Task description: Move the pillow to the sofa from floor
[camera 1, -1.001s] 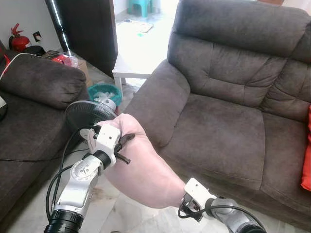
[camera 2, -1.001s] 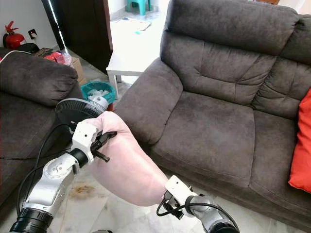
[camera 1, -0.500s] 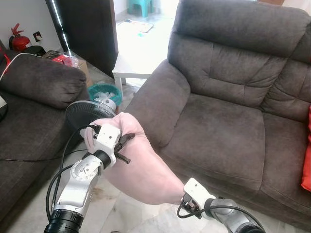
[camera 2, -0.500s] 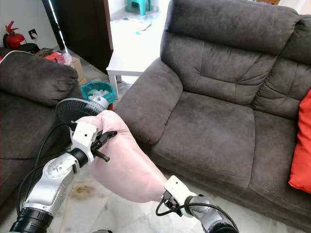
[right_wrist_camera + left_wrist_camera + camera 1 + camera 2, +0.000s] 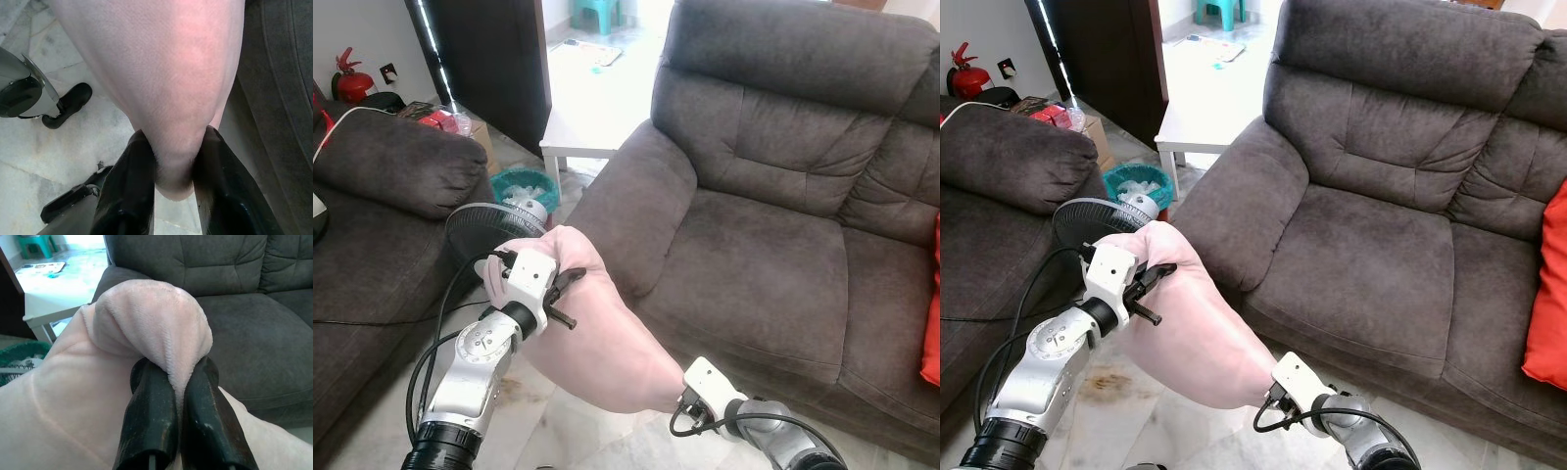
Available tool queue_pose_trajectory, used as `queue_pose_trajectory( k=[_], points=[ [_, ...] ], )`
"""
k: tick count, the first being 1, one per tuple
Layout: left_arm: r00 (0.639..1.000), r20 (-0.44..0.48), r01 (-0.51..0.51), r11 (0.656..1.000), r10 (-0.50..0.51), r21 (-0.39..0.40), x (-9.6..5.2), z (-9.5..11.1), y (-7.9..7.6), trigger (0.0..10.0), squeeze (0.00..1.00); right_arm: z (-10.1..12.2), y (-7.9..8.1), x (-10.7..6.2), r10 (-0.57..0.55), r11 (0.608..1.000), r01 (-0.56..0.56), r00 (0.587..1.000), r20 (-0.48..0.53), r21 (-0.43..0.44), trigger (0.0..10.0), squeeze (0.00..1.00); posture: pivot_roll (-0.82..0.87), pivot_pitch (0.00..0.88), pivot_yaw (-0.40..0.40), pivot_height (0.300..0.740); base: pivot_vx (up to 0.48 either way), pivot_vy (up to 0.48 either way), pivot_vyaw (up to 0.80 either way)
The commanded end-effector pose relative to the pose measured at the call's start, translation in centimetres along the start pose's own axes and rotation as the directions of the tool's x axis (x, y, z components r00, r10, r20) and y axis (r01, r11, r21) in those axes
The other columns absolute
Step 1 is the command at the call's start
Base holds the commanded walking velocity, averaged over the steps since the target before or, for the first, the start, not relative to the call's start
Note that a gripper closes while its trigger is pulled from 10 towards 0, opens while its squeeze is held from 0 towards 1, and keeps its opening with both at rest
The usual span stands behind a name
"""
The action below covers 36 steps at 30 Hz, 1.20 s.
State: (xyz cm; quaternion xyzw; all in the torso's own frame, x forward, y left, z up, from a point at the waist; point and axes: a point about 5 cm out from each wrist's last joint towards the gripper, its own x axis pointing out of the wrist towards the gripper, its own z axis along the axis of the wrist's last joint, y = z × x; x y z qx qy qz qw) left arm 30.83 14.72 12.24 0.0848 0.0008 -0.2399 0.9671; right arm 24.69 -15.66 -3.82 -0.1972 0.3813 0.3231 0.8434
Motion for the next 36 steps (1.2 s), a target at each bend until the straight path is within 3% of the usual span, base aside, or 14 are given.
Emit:
queue_pose_trajectory(
  k=[1,13,17,18,19,20,21,22,23,27,28,32,35,36],
  points=[
    [0.99,0.14,0.016,0.999,-0.02,0.032,0.7,3.4,0.1,10.0,0.0,-0.2,-0.1,-0.1,-0.008,1.0,0.007,1.0,0.01,0.027,0.0,0.0,0.16,0.064,-0.056,0.74,0.0,0.0,0.0],
    [0.992,0.123,0.011,1.0,-0.013,0.02,0.6,2.9,-0.2,10.0,0.0,0.5,-1.6,-0.9,-0.059,0.993,0.049,0.994,0.091,0.108,0.0,0.0,0.15,0.063,-0.062,0.74,0.0,0.0,0.0],
    [0.998,0.057,-0.042,0.999,0.041,0.015,0.2,1.3,-0.1,10.0,0.0,1.8,-3.2,-1.8,-0.177,0.97,0.137,0.965,0.193,0.2,0.0,0.0,0.15,0.057,-0.072,0.74,0.0,0.0,0.0],
    [0.996,0.039,-0.081,0.997,0.08,0.006,0.0,0.8,0.1,10.0,0.0,2.2,-3.4,-2.1,-0.206,0.962,0.154,0.951,0.232,0.224,1.7,0.0,0.15,0.057,-0.075,0.74,0.0,0.0,0.0],
    [0.994,0.025,-0.109,0.994,0.109,0.001,-0.1,0.5,0.3,10.0,0.0,2.4,-3.7,-2.3,-0.227,0.957,0.165,0.939,0.259,0.239,1.7,0.0,0.15,0.056,-0.076,0.74,0.0,0.0,0.0],
    [0.985,0.005,-0.171,0.985,0.171,0.008,-0.3,-0.1,0.6,10.0,0.0,2.9,-3.9,-2.7,-0.258,0.948,0.18,0.916,0.306,0.262,10.0,0.0,0.14,0.054,-0.079,0.74,0.0,0.0,0.0],
    [0.964,-0.021,-0.263,0.965,0.263,0.01,-0.7,-0.9,1.1,10.0,0.0,3.5,-4.1,-3.3,-0.301,0.934,0.196,0.88,0.367,0.298,10.0,0.0,0.14,0.053,-0.083,0.74,0.0,0.0,0.0],
    [0.964,-0.021,-0.263,0.965,0.263,0.01,-0.7,-0.9,1.1,10.0,0.0,3.5,-4.1,-3.3,-0.301,0.934,0.196,0.88,0.367,0.298,10.0,0.0,0.14,0.053,-0.083,0.74,0.0,0.0,0.0],
    [0.94,-0.036,-0.338,0.941,0.339,0.013,-1.1,-1.4,1.5,10.0,0.0,4.3,-4.1,-4.0,-0.328,0.93,0.206,0.841,0.431,0.305,10.0,0.0,0.14,0.051,-0.086,0.74,0.0,0.0,0.0],
    [0.926,-0.026,-0.375,0.925,0.377,0.068,-1.5,-1.6,1.1,10.0,0.0,5.8,-3.8,-5.4,-0.387,0.912,0.228,0.753,0.532,0.341,10.0,0.0,0.13,0.041,-0.094,0.74,0.0,0.0,0.0],
    [0.926,-0.026,-0.375,0.925,0.377,0.068,-1.5,-1.6,1.1,10.0,0.0,5.8,-3.8,-5.4,-0.387,0.912,0.228,0.753,0.532,0.341,10.0,0.0,0.13,0.041,-0.094,0.74,0.0,0.0,0.0],
    [0.907,0.042,-0.421,0.901,0.419,0.105,-1.3,-0.8,0.5,10.0,0.0,7.9,-3.9,-6.9,-0.497,0.856,0.239,0.621,0.606,0.458,10.0,0.0,0.13,0.023,-0.099,0.74,0.0,0.0,0.0],
    [0.891,0.086,-0.453,0.885,0.446,0.107,-1.3,-0.2,0.4,10.0,0.0,8.5,-4.1,-7.5,-0.557,0.817,0.247,0.566,0.607,0.52,10.0,0.0,0.14,0.014,-0.102,0.74,0.0,0.0,0.0],
    [0.878,0.118,-0.475,0.872,0.463,0.117,-1.3,0.3,0.3,10.0,0.0,8.7,-4.0,-8.0,-0.598,0.783,0.227,0.531,0.6,0.58,10.0,0.0,0.15,0.006,-0.105,0.74,0.0,0.0,0.0]
  ],
)
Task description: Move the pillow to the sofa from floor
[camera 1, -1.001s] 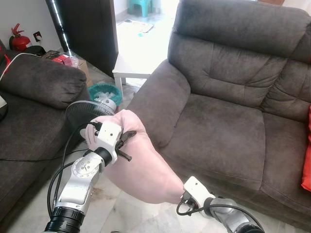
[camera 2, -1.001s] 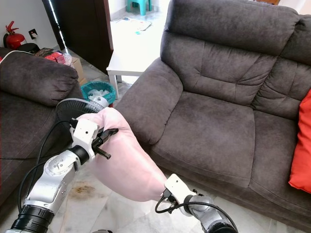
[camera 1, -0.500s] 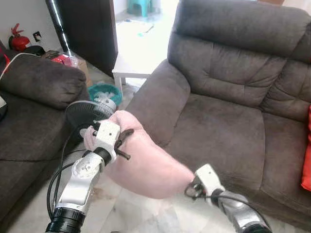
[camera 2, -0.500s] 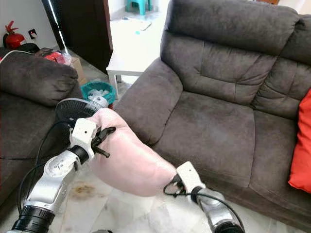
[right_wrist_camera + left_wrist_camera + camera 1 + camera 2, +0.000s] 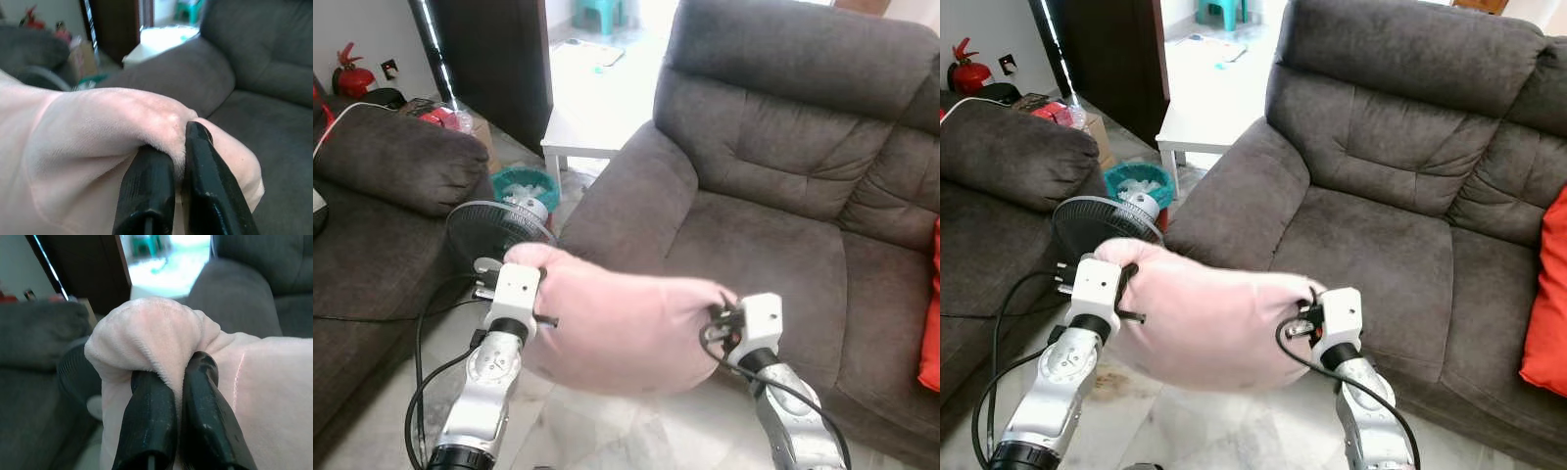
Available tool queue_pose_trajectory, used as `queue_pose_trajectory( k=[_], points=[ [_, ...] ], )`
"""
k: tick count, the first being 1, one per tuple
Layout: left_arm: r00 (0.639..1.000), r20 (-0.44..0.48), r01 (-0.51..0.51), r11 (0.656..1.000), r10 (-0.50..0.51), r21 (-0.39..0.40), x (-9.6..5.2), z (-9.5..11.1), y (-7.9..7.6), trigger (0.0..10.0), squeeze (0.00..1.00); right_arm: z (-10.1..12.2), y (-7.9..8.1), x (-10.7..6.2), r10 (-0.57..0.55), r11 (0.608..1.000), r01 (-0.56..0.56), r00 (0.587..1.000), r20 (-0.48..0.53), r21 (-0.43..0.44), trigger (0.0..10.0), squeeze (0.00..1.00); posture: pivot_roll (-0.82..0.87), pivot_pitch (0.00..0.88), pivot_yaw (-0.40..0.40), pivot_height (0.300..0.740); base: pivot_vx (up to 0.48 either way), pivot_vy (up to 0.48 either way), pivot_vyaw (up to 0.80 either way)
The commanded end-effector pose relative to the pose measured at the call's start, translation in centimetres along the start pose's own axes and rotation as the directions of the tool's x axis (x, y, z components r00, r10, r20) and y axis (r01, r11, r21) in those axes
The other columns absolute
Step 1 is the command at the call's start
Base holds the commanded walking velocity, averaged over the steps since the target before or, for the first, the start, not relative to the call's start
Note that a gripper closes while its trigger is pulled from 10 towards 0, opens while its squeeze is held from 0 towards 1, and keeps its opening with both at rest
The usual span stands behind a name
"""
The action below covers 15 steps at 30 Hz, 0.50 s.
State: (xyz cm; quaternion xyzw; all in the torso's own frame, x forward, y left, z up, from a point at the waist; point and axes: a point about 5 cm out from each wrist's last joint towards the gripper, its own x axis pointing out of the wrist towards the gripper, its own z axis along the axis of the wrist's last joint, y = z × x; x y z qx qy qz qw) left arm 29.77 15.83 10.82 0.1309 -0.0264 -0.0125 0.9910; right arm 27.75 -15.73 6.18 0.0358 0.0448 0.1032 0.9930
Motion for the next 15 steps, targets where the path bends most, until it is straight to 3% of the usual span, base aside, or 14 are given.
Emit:
queue_pose_trajectory(
  k=[1,5,15],
  points=[
    [0.994,0.101,-0.037,0.999,0.035,0.02,0.1,1.8,0.2,10.0,0.0,2.1,-0.8,-0.1,-0.071,0.997,0.066,0.992,0.109,0.049,10.0,0.0,0.15,0.006,-0.105,0.74,0.0,0.0,0.0],
    [0.984,0.17,-0.053,0.999,0.051,0.008,0.0,2.8,0.2,10.0,0.0,3.2,-0.4,-0.2,-0.109,0.992,0.097,0.981,0.16,0.081,10.0,0.0,0.14,0.0,-0.096,0.74,0.0,0.0,0.0],
    [0.982,0.184,-0.04,0.999,0.041,-0.009,0.2,3.0,0.0,10.0,0.0,3.6,0.5,0.3,-0.109,0.993,0.099,0.983,0.151,0.071,10.0,0.0,0.15,0.0,-0.091,0.74,0.0,0.0,-0.05]
  ],
)
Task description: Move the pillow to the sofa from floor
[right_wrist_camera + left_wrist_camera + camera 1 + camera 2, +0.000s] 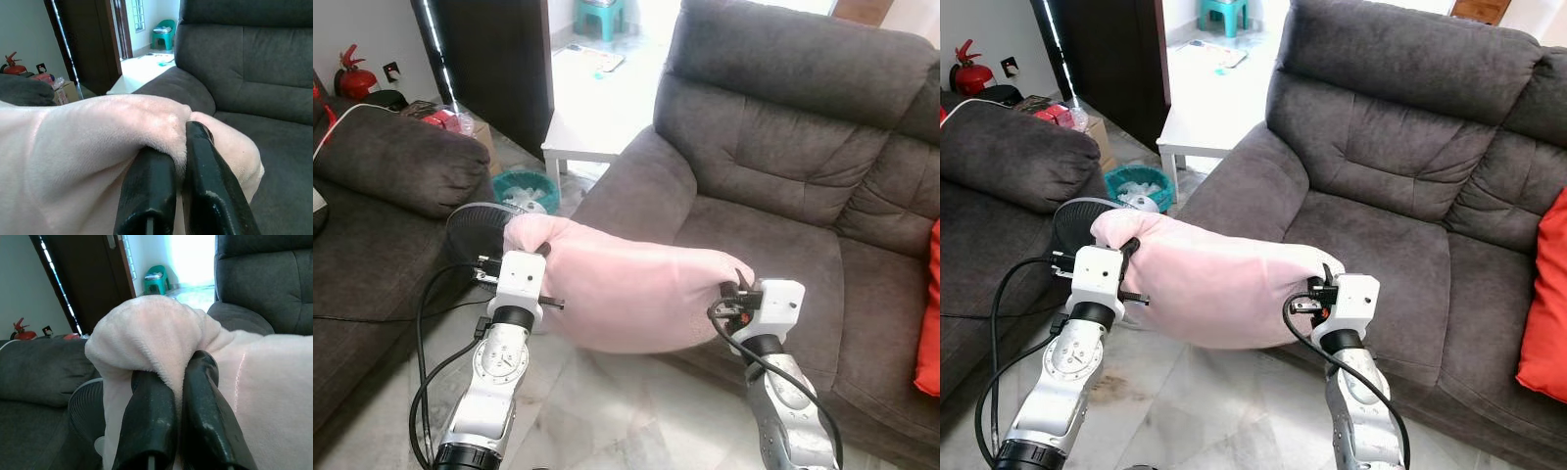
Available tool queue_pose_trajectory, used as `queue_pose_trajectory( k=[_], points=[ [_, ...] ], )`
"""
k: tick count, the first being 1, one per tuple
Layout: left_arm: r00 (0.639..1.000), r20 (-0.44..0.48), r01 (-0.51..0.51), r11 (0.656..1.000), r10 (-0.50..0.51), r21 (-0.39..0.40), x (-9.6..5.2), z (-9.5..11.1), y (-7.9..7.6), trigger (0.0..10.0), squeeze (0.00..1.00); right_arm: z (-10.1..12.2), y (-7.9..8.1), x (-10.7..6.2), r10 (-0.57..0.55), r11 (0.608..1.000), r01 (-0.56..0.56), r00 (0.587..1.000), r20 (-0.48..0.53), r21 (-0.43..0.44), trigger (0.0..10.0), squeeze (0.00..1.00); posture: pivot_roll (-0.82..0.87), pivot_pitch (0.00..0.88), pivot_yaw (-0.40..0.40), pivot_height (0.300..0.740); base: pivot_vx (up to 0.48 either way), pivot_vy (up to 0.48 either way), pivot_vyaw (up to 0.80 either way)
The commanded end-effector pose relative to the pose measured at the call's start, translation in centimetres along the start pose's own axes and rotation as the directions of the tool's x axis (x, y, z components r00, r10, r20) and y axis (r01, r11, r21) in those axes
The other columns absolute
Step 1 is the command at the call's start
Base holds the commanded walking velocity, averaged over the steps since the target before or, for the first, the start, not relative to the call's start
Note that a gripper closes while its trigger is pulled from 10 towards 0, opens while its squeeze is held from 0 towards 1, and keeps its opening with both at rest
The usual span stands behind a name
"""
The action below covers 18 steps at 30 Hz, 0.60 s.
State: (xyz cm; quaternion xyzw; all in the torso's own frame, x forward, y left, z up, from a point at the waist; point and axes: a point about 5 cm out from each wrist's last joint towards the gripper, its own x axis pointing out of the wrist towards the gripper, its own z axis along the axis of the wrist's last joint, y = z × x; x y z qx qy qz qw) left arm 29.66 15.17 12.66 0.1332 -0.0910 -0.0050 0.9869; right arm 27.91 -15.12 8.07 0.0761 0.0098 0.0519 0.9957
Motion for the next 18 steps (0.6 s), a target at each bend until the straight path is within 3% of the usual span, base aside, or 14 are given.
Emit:
queue_pose_trajectory(
  k=[1,18],
  points=[
    [0.998,0.057,-0.007,1.0,0.007,-0.014,0.3,0.99,0.13,10.0,0.0,1.77,-0.11,0.35,-0.007,1.0,0.007,0.997,0.073,-0.005,10.0,0.0,0.15,0.0,-0.09,0.74,0.0,0.0,-0.8],
    [0.999,0.032,-0.017,1.0,0.018,-0.023,0.28,0.71,0.81,10.0,0.0,1.84,0.21,0.79,-0.006,1.0,0.008,0.998,0.058,-0.021,10.0,0.0,0.16,0.012,-0.083,0.74,0.0,0.0,-0.8]
  ],
)
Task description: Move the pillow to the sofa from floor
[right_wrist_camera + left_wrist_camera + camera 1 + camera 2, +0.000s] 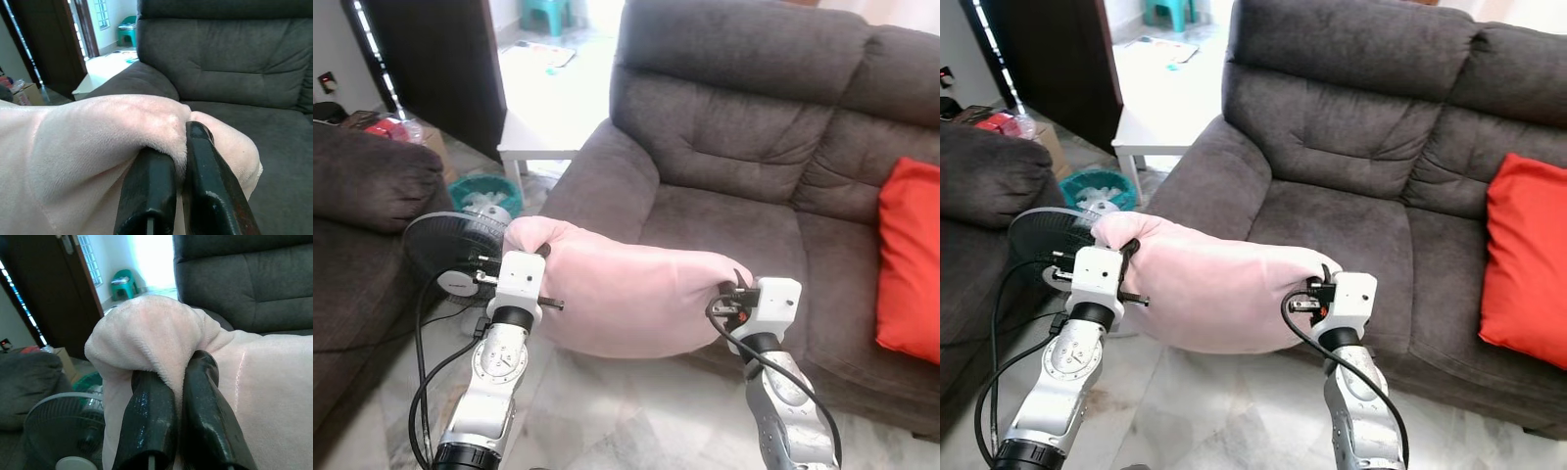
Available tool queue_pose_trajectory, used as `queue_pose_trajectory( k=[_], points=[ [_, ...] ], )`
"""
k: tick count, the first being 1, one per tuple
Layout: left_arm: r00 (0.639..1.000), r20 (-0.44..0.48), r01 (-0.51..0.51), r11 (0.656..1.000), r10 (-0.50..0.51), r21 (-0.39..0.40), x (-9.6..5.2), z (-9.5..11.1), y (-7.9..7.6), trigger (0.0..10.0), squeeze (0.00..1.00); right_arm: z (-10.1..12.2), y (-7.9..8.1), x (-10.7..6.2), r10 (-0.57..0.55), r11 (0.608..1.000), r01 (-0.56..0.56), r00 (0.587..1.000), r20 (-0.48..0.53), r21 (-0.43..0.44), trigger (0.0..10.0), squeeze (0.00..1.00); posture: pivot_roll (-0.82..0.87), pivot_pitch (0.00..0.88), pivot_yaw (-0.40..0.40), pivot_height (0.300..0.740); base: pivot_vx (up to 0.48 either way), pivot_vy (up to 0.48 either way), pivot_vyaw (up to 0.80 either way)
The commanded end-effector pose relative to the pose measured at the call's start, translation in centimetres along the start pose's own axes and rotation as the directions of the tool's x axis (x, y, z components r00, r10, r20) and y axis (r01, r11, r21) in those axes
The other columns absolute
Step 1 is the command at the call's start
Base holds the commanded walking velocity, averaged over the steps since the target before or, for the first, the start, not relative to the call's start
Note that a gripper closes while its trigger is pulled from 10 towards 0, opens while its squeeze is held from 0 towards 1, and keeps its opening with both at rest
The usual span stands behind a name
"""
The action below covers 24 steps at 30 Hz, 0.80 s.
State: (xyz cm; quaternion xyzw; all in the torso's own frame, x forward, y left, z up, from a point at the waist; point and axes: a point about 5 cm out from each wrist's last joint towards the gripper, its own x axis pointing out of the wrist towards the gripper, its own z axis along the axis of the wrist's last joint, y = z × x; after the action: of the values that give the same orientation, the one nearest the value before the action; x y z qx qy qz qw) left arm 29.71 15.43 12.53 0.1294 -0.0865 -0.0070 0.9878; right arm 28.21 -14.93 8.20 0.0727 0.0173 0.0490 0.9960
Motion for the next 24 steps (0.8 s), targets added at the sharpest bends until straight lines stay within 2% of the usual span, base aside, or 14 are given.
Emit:
queue_pose_trajectory(
  k=[1,5,10,13,22,24],
  points=[
    [0.999,0.04,-0.022,1.0,0.022,-0.015,0.25,0.91,0.71,10.0,0.0,1.74,0.06,0.48,-0.002,1.0,0.003,0.997,0.073,-0.016,10.0,0.0,0.16,0.014,-0.081,0.74,0.0,0.0,-0.8],
    [0.999,0.034,-0.041,0.999,0.042,-0.008,0.27,0.89,1.09,10.0,0.0,1.68,0.2,0.54,-0.001,1.0,0.002,0.998,0.07,-0.018,10.0,0.0,0.16,0.014,-0.076,0.74,0.0,0.0,-0.8],
    [0.998,0.036,-0.043,0.999,0.043,0.001,0.55,0.98,1.36,10.0,0.0,1.61,0.39,0.62,0.003,1.0,-0.001,0.998,0.066,-0.028,10.0,0.0,0.16,0.018,-0.07,0.74,0.0,-0.392,-0.8],
    [0.998,0.039,-0.04,0.999,0.04,-0.007,0.62,1.09,1.31,10.0,0.0,1.67,0.47,0.66,0.01,0.999,-0.007,0.998,0.069,-0.04,10.0,0.0,0.16,0.02,-0.069,0.74,0.0,0.0,-0.7],
    [0.998,0.046,-0.033,0.999,0.033,-0.016,0.47,1.2,1.17,10.0,0.0,1.69,0.47,0.71,0.014,0.999,-0.011,0.997,0.07,-0.051,10.0,0.0,0.16,0.027,-0.075,0.74,0.0,0.0,0.0],
    [0.998,0.049,-0.044,0.999,0.044,0.003,0.45,1.23,1.33,10.0,0.0,1.67,0.48,0.78,0.015,0.999,-0.012,0.998,0.065,-0.052,10.0,0.0,0.16,0.028,-0.075,0.74,0.0,-0.352,0.0]
  ],
)
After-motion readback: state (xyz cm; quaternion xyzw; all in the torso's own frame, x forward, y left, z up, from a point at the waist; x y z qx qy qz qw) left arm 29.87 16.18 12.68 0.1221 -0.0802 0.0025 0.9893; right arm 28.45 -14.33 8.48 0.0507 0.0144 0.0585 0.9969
